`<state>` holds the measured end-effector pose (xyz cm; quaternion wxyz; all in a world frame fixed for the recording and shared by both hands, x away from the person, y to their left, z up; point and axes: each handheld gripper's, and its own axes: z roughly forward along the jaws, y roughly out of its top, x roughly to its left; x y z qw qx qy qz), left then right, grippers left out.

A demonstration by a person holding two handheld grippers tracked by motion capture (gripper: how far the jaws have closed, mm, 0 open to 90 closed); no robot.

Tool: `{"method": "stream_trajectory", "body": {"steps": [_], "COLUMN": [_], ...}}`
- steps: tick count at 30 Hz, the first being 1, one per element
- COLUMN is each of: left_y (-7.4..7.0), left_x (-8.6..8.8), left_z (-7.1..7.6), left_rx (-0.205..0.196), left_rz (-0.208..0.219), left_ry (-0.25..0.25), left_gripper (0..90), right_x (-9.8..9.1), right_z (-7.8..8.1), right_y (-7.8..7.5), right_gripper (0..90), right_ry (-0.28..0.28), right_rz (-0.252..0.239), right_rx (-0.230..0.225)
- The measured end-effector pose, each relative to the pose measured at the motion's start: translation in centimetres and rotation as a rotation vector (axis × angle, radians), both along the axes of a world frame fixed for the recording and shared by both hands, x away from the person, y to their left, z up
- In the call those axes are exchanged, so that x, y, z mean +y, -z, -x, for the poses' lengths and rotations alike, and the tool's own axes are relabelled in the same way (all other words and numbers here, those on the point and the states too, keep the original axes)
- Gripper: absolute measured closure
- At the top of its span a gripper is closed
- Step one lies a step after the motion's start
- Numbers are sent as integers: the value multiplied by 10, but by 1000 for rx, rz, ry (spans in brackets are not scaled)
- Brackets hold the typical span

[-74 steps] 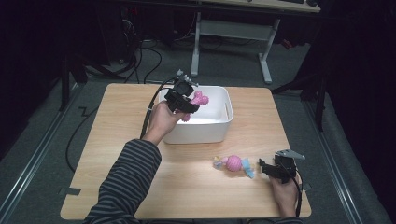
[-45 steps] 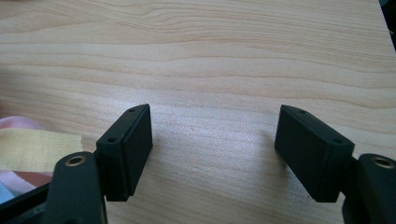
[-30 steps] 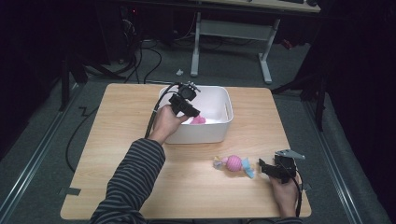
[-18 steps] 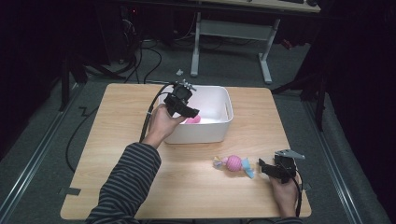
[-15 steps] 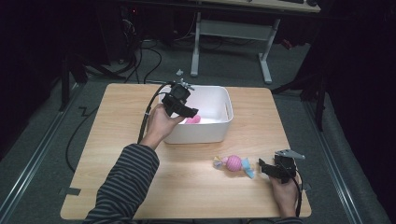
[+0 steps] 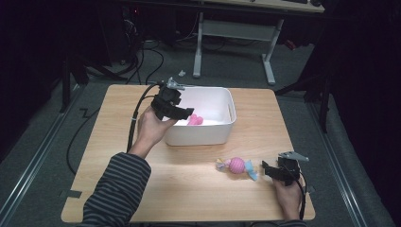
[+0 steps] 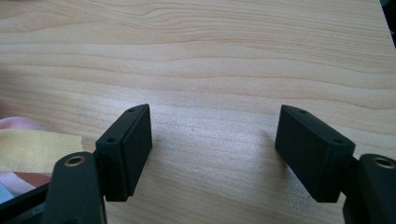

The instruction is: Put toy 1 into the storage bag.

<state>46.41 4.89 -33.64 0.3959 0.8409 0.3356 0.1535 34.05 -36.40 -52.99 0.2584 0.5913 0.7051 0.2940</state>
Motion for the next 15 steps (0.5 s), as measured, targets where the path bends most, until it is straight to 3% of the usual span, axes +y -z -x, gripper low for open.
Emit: {"method": "stream_trajectory", "body": {"steps": [15], "left_y": [0], "left_x": [26], "left_z": [27], "left_rx": [-33], "left_rz": [56], "left_ry": [-15], "left_gripper": [377], "right_x": [0], "right_z": [0], "right_y": [0], "right_gripper": [276], "right_ry": [0], "right_rz": [0], "right_rx": [0]}}
